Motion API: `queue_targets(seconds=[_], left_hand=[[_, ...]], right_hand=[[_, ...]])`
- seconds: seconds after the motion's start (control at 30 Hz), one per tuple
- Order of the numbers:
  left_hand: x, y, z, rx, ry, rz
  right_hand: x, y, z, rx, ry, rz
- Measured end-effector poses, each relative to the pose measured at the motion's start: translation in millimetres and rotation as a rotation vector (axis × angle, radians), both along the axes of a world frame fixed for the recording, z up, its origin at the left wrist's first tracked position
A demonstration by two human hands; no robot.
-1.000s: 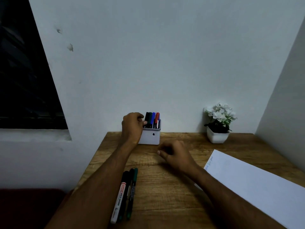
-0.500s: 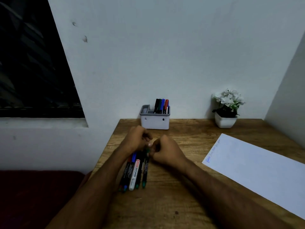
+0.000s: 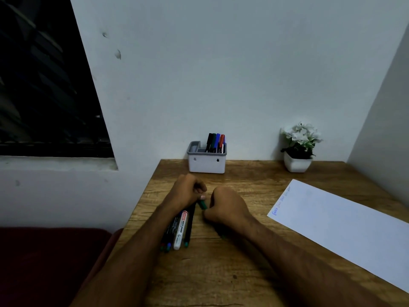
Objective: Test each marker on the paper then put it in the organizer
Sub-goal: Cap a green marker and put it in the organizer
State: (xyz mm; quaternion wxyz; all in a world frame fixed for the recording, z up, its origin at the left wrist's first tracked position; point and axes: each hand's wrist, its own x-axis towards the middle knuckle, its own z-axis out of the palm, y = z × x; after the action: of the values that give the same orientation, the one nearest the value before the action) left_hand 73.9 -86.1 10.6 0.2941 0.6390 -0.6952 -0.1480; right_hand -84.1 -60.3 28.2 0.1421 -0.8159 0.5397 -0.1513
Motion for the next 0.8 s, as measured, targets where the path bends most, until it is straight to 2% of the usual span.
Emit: queue_targets(seconds=[0.17, 0.3, 0.6, 0.8], left_hand=[[-10.6, 1.8, 8.0, -0.02, -0.018, -0.118], [-22.4, 1.7, 13.5, -0.008, -0.027, -0.235], [-56.1, -7.0, 11.2, -0.131, -0.017, -0.267], [-77.3, -16.6, 11.6, -0.196, 0.052, -0.241]], right_hand=[[-20.7, -17.1, -1.0, 0.014, -0.09, -0.038], [-46.5, -24.7, -0.7, -0.026, -0.142, 0.042], [-85.8, -23.2, -9.5, -0.126, -0.269, 0.162], [-103.3, -27.1, -4.8, -0.162, -0.286, 0.132]])
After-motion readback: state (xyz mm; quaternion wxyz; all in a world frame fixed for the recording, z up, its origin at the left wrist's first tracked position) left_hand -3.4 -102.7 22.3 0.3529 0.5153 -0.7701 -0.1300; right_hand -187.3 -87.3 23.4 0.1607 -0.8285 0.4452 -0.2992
